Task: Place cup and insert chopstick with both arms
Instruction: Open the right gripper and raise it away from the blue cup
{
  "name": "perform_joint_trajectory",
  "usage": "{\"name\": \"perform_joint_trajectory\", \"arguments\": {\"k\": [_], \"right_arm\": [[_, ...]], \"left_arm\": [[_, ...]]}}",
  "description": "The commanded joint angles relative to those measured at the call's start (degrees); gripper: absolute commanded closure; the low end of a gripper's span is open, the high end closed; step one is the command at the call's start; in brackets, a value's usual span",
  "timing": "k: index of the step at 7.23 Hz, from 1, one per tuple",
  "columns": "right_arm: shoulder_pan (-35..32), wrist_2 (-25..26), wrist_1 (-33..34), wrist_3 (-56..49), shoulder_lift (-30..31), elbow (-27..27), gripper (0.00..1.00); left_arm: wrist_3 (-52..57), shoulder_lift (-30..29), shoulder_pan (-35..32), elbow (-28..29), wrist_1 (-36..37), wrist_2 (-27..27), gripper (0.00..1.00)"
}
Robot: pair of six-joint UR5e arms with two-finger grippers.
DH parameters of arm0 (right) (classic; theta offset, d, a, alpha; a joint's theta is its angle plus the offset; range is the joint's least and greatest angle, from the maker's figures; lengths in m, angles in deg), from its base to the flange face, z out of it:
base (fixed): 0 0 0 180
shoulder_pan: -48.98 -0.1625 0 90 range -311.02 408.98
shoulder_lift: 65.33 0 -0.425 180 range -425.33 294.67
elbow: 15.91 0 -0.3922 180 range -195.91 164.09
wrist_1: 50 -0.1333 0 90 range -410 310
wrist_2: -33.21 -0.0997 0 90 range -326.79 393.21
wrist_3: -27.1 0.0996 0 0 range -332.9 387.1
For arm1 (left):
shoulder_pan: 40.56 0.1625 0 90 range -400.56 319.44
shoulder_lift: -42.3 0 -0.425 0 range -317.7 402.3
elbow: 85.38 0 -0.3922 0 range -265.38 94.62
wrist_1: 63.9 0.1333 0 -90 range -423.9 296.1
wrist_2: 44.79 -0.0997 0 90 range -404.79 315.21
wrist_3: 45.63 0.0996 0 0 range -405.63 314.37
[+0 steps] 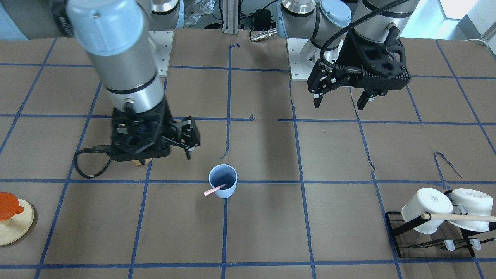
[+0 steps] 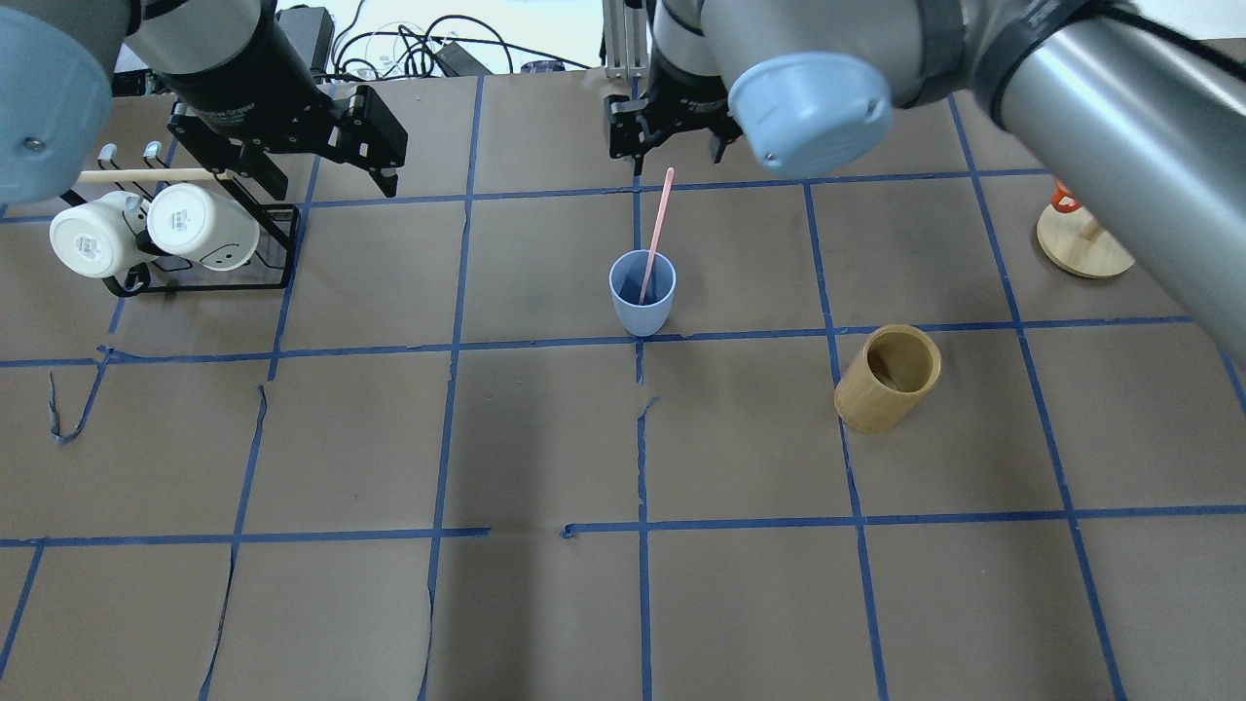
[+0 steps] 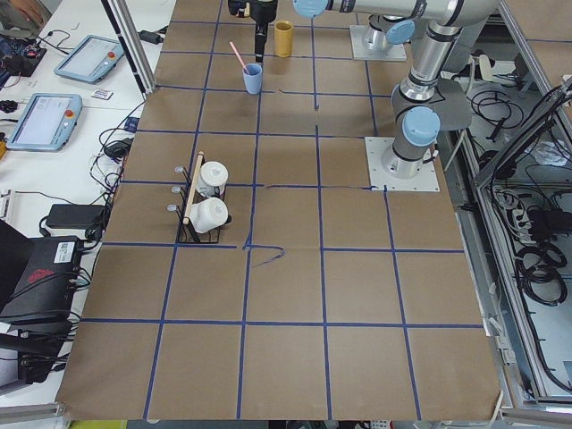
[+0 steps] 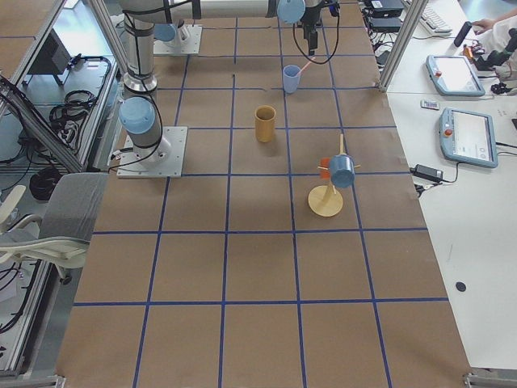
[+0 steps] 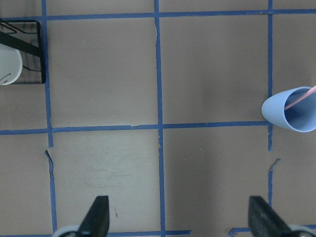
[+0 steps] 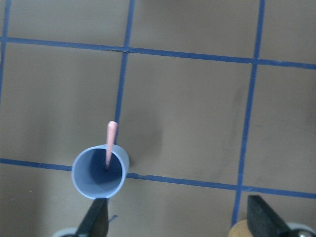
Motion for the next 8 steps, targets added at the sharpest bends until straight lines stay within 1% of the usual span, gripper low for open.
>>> {"name": "perform_joint_trajectory", "arguments": {"k": [1,2,3,4,5,6,8], "right_arm": [[8.0,0.4,-6.3,-5.8,7.0,5.5,0.00],[8.4,1.1,-6.4,-8.9,10.5,9.6,0.00],[8.2,1.0,-6.3,-9.4,13.2,10.8,0.00],[7.3,0.4,-6.3,-10.3,13.1,9.3,0.00],[5.9,1.1,-6.9,-10.6,12.7,8.3,0.00],[5.2,1.4,-6.9,-10.6,13.0,8.6,0.00],[5.3,1.0,-6.8,-10.4,13.4,7.5,0.00]], "left_arm": [[-0.3,0.2,0.0,-0.1,0.0,0.1,0.00],[-0.3,0.5,-0.1,-0.1,0.0,-0.1,0.00],[0.0,0.7,-0.1,-0.5,0.0,-0.3,0.00],[0.0,0.6,-0.1,-0.6,0.0,-0.1,0.00],[0.1,0.7,-0.1,-0.6,0.0,-0.1,0.00],[0.1,0.8,-0.1,-0.5,0.0,-0.2,0.00],[0.1,0.9,-0.1,-0.6,0.0,-0.2,0.00]]}}
